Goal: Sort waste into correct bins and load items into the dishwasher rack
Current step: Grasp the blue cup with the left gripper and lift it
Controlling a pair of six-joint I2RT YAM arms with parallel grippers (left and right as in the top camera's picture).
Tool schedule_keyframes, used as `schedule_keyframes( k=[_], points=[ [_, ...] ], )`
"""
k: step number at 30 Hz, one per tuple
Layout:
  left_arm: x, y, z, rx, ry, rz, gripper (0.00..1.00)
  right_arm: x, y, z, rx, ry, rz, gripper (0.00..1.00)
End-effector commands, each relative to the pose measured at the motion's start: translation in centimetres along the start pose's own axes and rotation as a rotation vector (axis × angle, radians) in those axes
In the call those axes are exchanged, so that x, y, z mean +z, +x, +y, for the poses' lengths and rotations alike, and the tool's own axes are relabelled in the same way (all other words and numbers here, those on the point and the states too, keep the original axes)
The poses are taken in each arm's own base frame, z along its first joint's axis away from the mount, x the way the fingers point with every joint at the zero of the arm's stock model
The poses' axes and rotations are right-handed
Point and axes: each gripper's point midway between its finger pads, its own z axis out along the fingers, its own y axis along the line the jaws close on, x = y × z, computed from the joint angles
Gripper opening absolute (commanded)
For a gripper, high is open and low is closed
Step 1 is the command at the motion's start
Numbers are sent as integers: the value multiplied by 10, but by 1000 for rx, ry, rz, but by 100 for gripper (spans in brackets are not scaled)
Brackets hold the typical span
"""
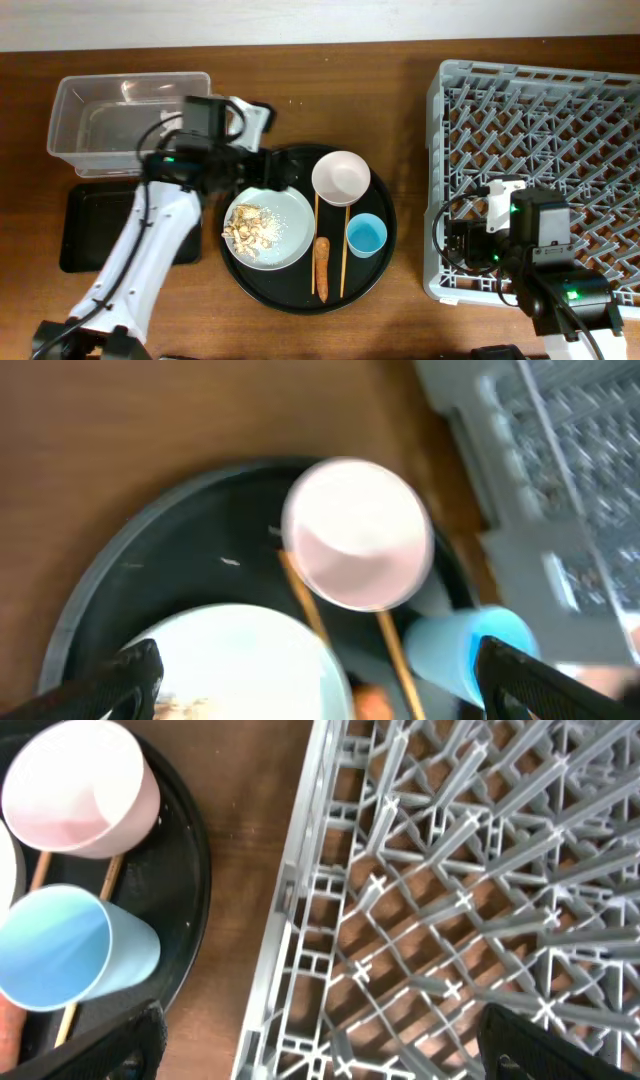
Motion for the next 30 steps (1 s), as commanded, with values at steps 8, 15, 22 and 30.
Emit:
schedule_keyframes(
  k=[8, 15, 22, 30],
  points=[
    [88, 105, -102, 229, 55, 394, 82, -5, 20, -33, 225, 207, 73, 98],
    [109, 125, -94, 205, 40, 472, 36, 9, 28, -33, 217, 220, 160, 98],
    [106, 106, -96, 174, 73, 435, 0, 10, 28, -33, 216, 220, 160, 98],
    [-4, -11, -109, -76, 716, 101, 0, -15, -60, 103, -73, -625, -176, 98]
  ],
)
